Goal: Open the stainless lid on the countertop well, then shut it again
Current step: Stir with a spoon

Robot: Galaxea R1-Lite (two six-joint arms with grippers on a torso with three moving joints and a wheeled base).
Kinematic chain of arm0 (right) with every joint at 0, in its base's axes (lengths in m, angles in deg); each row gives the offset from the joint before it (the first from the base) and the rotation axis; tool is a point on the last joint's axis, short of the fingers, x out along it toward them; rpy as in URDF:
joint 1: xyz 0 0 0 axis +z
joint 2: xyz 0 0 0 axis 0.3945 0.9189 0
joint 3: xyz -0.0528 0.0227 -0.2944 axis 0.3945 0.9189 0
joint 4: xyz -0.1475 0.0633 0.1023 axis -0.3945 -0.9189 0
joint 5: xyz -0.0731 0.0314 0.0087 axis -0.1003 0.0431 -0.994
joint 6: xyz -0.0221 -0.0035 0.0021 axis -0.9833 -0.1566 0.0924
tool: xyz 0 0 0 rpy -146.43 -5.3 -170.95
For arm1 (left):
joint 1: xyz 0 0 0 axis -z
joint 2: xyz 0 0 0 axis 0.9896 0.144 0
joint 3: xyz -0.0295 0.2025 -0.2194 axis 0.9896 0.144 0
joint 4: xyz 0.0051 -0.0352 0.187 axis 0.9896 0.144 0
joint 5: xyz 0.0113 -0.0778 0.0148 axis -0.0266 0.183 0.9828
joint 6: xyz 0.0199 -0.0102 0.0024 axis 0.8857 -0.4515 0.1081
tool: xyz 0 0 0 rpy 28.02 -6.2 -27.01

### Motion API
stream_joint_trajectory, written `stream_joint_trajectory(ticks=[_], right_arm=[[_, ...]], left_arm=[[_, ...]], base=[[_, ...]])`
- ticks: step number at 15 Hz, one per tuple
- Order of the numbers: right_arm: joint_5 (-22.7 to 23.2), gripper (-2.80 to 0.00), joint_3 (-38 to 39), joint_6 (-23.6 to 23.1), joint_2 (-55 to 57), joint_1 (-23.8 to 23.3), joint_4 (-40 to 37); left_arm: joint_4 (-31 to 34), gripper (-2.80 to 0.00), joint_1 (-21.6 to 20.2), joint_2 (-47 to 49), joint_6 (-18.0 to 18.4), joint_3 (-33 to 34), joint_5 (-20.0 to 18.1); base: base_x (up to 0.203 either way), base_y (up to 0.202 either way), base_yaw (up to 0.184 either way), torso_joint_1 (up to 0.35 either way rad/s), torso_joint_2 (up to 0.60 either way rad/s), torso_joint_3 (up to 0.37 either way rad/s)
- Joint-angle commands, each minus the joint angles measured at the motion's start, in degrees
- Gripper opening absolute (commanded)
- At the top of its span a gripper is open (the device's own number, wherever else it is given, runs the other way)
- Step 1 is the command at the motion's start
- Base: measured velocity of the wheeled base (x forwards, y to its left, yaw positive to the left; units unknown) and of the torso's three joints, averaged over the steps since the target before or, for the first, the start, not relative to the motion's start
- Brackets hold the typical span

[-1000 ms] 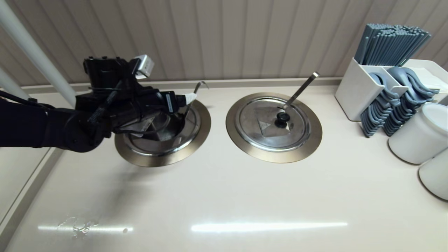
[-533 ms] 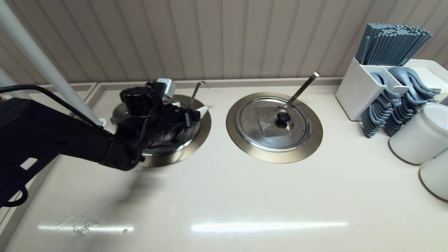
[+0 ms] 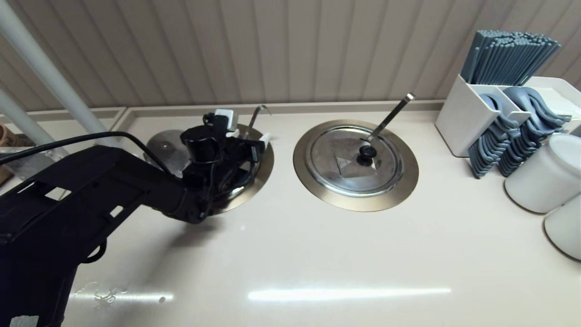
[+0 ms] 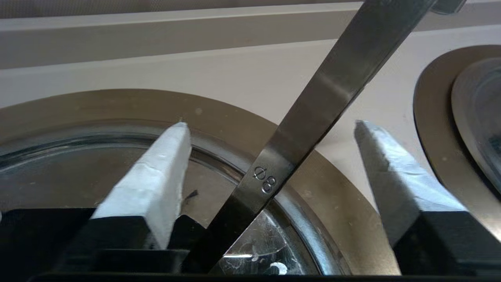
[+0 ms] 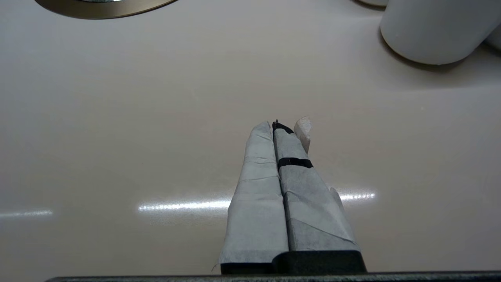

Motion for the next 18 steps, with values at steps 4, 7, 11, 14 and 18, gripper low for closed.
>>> stream_joint_trajectory(ticks=[4,7,11,14,18], right_arm=[[-0.02,-2.8,0.0,0.02,-0.02,0.02,-0.01],[-0.02,-2.8,0.0,-0.07,-0.02,0.02,-0.01],[-0.02,-2.8,0.0,0.02,-0.02,0.02,-0.01],[0.06,-2.8,0.0,0.02,-0.02,0.02,-0.01],[-0.02,-2.8,0.0,0.02,-0.02,0.02,-0.01]], left_arm=[[-0.39,-2.8,0.04,1.26,0.0,-1.05,-0.06],[-1.27,-2.8,0.04,2.81,0.0,-3.27,1.74],[-1.91,-2.8,0.04,2.1,-0.07,-3.1,1.83],[-2.94,-2.8,0.04,1.3,-0.09,-2.72,2.01],[-2.91,-2.8,0.06,-0.09,-0.08,0.57,1.61]], base=[[0.0,0.0,0.0,0.0,0.0,0.0],[0.0,0.0,0.0,0.0,0.0,0.0],[0.0,0.0,0.0,0.0,0.0,0.0],[0.0,0.0,0.0,0.0,0.0,0.0],[0.0,0.0,0.0,0.0,0.0,0.0]])
